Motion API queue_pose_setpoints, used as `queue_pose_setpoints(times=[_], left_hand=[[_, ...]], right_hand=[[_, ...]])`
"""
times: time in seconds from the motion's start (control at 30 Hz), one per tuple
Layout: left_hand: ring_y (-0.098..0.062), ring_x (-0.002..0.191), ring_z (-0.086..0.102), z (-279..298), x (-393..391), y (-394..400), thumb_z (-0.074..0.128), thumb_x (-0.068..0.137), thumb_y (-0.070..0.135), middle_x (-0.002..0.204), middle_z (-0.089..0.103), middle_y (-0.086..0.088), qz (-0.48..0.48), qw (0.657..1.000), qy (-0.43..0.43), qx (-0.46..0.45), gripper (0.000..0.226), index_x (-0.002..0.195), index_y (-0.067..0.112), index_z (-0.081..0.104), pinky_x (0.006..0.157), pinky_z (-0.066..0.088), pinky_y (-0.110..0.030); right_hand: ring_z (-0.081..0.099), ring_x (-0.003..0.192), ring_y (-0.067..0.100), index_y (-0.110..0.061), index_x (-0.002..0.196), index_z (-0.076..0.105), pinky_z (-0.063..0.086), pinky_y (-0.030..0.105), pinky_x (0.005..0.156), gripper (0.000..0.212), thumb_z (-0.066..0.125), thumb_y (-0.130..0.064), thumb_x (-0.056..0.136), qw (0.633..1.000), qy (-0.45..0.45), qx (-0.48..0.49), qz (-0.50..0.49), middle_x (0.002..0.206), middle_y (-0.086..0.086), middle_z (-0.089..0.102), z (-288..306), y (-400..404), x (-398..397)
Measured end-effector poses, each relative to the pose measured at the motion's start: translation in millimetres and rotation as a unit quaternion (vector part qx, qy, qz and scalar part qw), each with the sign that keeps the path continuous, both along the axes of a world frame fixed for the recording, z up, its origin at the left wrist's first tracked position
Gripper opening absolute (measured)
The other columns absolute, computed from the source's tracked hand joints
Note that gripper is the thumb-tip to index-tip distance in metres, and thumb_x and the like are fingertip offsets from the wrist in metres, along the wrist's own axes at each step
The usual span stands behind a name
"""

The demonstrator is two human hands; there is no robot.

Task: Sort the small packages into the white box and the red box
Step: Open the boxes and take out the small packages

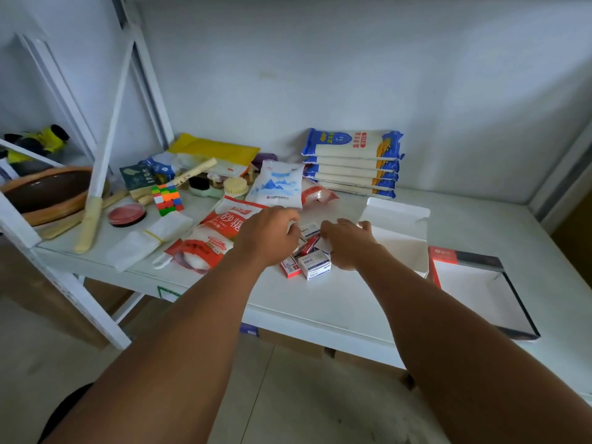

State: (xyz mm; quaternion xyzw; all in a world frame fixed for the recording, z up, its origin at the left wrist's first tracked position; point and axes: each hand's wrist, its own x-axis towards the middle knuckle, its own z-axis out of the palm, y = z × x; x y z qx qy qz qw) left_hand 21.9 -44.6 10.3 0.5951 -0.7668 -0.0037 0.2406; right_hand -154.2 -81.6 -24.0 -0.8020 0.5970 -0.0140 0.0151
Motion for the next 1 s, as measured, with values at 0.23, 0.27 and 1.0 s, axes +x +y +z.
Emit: queue_pose_setpoints(times=[0.23,0.27,1.0], left_hand=[[-0.018,0.089,0.066,-9,-6,2,0.051,0.095,0.030,0.104,0.070,-0.002,-0.002,1.000,0.007,0.012,0.024,0.107,0.015,0.065,0.066,0.045,-0.024],[-0.018,0.089,0.066,-10,-9,3,0.051,0.095,0.030,0.104,0.070,-0.002,-0.003,1.000,0.009,0.007,0.024,0.108,0.015,0.066,0.066,0.044,-0.024],[-0.018,0.084,0.066,-7,-19,7,0.052,0.094,0.026,0.100,0.071,-0.003,0.027,0.998,0.052,-0.009,0.021,0.102,0.014,0.067,0.065,0.048,-0.026]], right_hand=[[0.044,0.120,0.025,-0.029,0.128,0.052,0.033,0.047,0.099,0.046,0.065,-0.027,0.083,0.999,-0.002,-0.031,0.011,0.125,0.000,0.056,3,8,-13],[0.044,0.120,0.026,-0.028,0.128,0.052,0.033,0.046,0.100,0.046,0.064,-0.028,0.084,0.999,-0.013,-0.036,0.004,0.126,0.001,0.055,6,8,-14],[0.053,0.098,0.029,-0.008,0.114,0.060,0.040,0.024,0.067,0.033,0.063,-0.017,0.082,0.962,-0.211,0.011,-0.174,0.119,0.017,0.056,39,8,-79]])
